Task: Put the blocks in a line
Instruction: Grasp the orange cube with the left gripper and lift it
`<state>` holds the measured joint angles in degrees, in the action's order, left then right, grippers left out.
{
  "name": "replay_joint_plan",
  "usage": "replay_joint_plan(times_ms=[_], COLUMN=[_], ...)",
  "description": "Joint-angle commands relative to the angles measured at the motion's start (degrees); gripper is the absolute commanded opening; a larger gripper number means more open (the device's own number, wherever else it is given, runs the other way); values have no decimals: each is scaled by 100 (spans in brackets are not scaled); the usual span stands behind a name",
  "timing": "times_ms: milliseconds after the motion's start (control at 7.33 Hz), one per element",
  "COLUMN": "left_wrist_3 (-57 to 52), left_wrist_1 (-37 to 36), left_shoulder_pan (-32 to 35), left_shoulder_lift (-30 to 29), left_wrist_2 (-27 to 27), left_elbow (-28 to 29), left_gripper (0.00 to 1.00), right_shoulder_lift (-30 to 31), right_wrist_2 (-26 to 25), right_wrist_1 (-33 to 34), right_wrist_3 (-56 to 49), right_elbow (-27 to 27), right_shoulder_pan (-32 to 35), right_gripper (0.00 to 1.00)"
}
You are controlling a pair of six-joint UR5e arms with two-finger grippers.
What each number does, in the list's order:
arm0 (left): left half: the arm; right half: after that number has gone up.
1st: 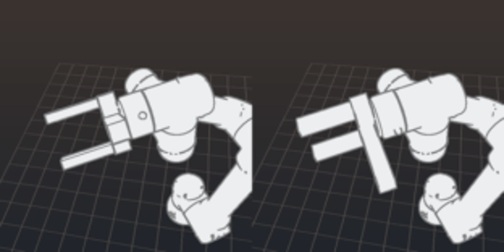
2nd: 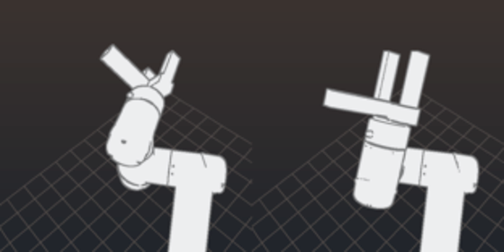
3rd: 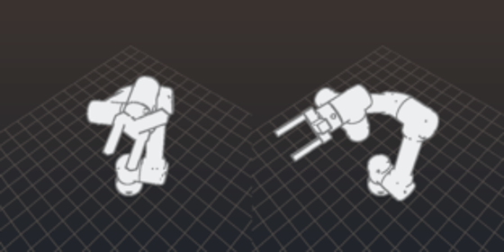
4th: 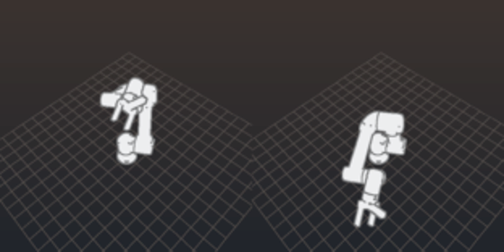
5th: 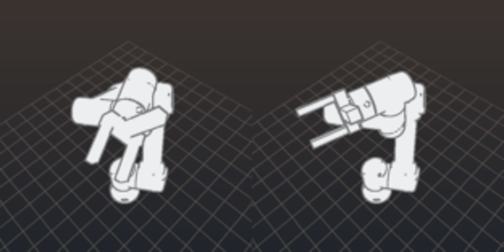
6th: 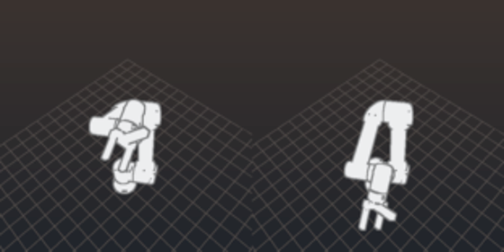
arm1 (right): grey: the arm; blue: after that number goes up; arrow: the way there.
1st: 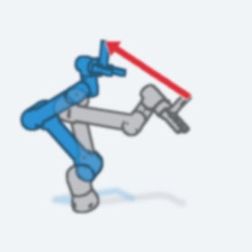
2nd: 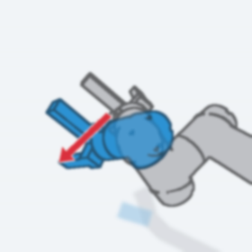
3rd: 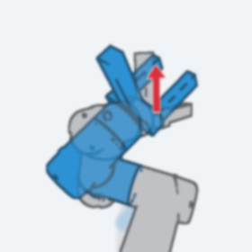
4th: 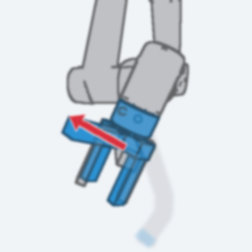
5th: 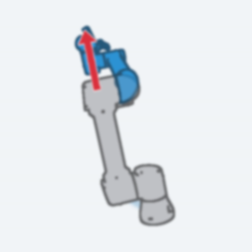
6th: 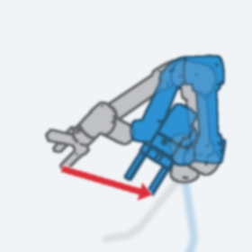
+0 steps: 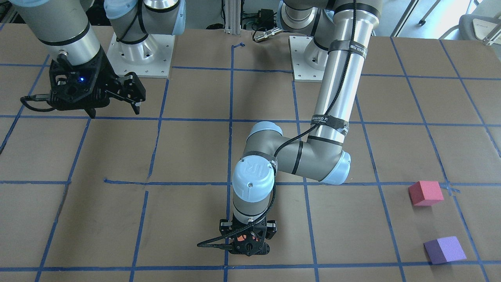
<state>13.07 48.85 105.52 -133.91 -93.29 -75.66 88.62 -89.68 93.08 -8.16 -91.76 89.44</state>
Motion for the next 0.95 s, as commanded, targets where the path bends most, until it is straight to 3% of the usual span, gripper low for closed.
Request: replay_joint_plan(times_ms=[0,545,818], left_wrist_3=[-530,-735,-1382], left_wrist_1=[2,1018,1461], left_shoulder_pan=[-231,-1951,-2726], left_shoulder_lift=[250,1321,1638], left_wrist_2=[-231,92,136], left_elbow=[-80,-616,-843], left_gripper=[39,39,40], right_shoulder_lift=[94,121,121], right_wrist_2=[4,-58,-58], right_wrist_1=[-361,-317,-308], right_wrist_3=[68,104,95], right_elbow=[-69,-70,-78], right_shoulder_pan=[3,3,-6], right_gripper=[100,100,100])
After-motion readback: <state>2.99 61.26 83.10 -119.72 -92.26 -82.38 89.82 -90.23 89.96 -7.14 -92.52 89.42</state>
